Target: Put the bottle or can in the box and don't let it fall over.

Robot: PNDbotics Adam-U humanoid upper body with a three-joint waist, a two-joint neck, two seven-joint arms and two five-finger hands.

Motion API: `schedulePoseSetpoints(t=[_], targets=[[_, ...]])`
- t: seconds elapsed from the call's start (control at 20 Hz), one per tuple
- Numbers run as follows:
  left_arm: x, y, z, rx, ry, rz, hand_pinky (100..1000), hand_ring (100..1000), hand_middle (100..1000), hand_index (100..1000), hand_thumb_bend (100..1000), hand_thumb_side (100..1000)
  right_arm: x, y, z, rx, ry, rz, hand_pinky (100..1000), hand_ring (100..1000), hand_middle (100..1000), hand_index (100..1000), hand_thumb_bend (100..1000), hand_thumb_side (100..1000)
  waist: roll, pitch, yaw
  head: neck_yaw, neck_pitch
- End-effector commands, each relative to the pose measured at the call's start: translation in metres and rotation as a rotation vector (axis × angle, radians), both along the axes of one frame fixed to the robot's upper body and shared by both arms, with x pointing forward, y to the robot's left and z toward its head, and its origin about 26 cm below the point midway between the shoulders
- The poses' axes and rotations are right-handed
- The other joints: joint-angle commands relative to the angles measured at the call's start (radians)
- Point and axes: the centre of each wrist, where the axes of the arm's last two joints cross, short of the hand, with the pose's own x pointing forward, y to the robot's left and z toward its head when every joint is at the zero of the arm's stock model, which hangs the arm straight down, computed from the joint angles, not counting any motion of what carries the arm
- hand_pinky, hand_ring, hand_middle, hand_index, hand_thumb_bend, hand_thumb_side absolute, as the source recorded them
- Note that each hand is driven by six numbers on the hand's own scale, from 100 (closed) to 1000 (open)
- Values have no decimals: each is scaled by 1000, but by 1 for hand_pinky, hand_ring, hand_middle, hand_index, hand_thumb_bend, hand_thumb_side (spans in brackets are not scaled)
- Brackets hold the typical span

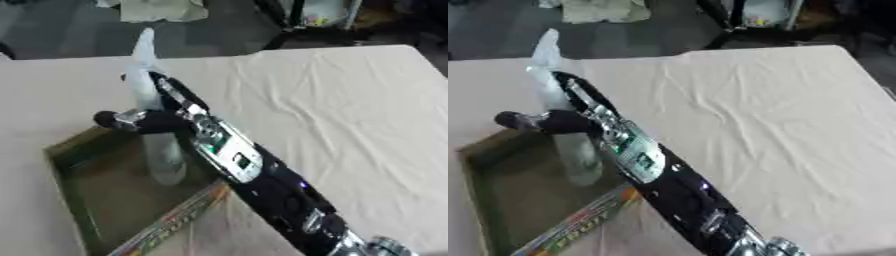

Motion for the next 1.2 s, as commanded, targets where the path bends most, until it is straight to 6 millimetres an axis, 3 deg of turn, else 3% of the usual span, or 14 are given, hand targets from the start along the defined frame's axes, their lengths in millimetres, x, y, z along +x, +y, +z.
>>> schedulePoseSetpoints(t=[0.05,0.8,1.2], targets=[[-1,8,10,32,-21,11,797,770,694,747,578,749,-1,-5,13,5,-26,7,645,911,921,864,738,471,8,-18,-2,4,-16],[-1,7,10,29,-21,7,798,771,694,746,577,749,4,-16,-10,-12,78,66,666,943,945,881,697,581,11,-10,-5,1,-24],[-1,8,10,31,-21,8,798,772,694,746,576,749,9,-26,-19,-38,116,58,672,945,946,881,689,598,11,-9,-9,6,-25]])
